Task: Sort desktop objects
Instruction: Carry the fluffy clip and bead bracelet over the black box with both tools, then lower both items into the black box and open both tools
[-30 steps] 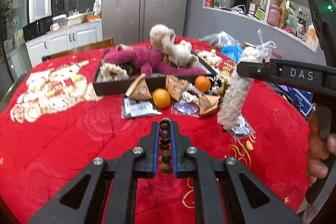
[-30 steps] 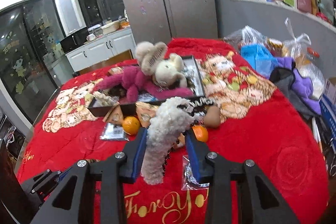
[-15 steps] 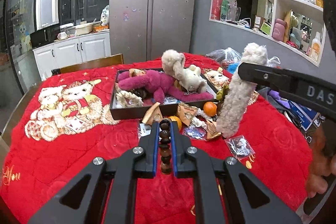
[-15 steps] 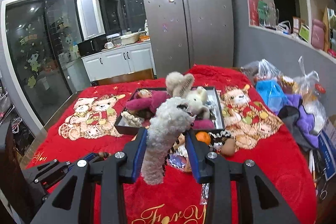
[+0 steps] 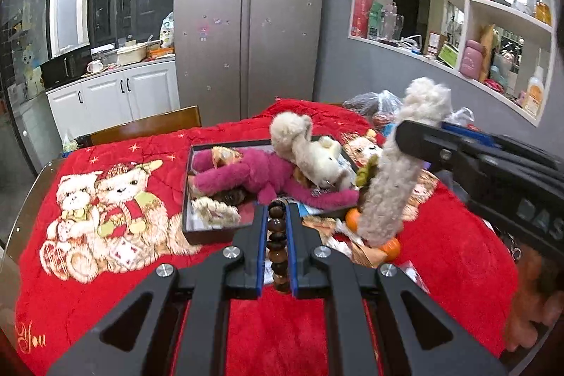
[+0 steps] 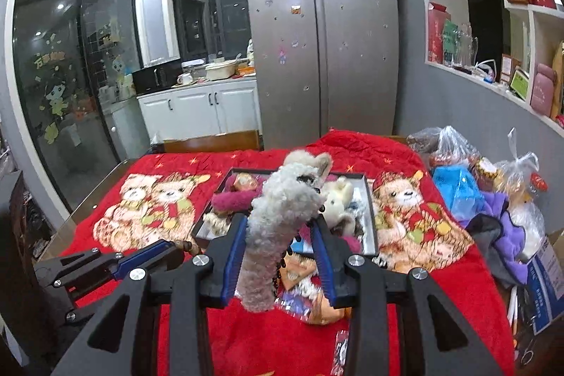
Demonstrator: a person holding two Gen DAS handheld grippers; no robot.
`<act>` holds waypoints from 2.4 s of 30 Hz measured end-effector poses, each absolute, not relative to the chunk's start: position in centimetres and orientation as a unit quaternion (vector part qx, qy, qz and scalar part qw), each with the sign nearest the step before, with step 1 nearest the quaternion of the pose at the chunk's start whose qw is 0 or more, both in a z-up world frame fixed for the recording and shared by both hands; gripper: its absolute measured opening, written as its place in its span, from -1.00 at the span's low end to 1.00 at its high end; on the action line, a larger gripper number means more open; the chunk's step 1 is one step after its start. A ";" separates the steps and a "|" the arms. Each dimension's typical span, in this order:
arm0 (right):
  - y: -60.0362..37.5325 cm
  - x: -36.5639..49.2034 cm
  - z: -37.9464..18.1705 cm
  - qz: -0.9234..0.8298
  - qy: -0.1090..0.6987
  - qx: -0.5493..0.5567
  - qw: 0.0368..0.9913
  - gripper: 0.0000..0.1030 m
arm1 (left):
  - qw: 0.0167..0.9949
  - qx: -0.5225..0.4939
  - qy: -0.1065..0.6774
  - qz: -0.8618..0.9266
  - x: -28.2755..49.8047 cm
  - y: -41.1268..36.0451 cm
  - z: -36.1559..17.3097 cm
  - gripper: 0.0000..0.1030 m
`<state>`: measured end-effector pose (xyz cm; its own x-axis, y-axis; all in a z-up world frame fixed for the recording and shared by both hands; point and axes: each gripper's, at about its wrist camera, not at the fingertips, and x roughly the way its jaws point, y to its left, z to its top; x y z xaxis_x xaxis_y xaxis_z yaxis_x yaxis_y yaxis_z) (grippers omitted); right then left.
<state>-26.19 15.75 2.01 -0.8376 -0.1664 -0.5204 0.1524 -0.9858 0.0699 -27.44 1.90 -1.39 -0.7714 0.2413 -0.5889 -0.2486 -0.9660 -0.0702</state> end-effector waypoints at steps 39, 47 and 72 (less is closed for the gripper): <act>13.5 -42.4 -4.4 -0.922 0.018 0.369 0.113 -0.27 | 0.116 -0.374 0.017 0.920 -43.2 1.3 -9.0 -0.79; 12.9 -43.1 -5.6 -0.914 0.028 0.386 0.118 -0.27 | 0.109 -0.389 0.023 0.915 -44.2 1.5 -10.4 -0.79; 14.0 -44.0 -5.0 -0.918 -0.006 0.374 0.134 0.49 | 0.073 -0.374 0.028 0.924 -44.9 0.4 -9.9 0.58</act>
<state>-43.99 14.00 -5.03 -0.6846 -0.2507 -0.6845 0.2411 -0.9640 0.1119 -44.91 0.38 -9.90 -0.7102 0.1141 -0.6947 -0.1556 -0.9878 -0.0032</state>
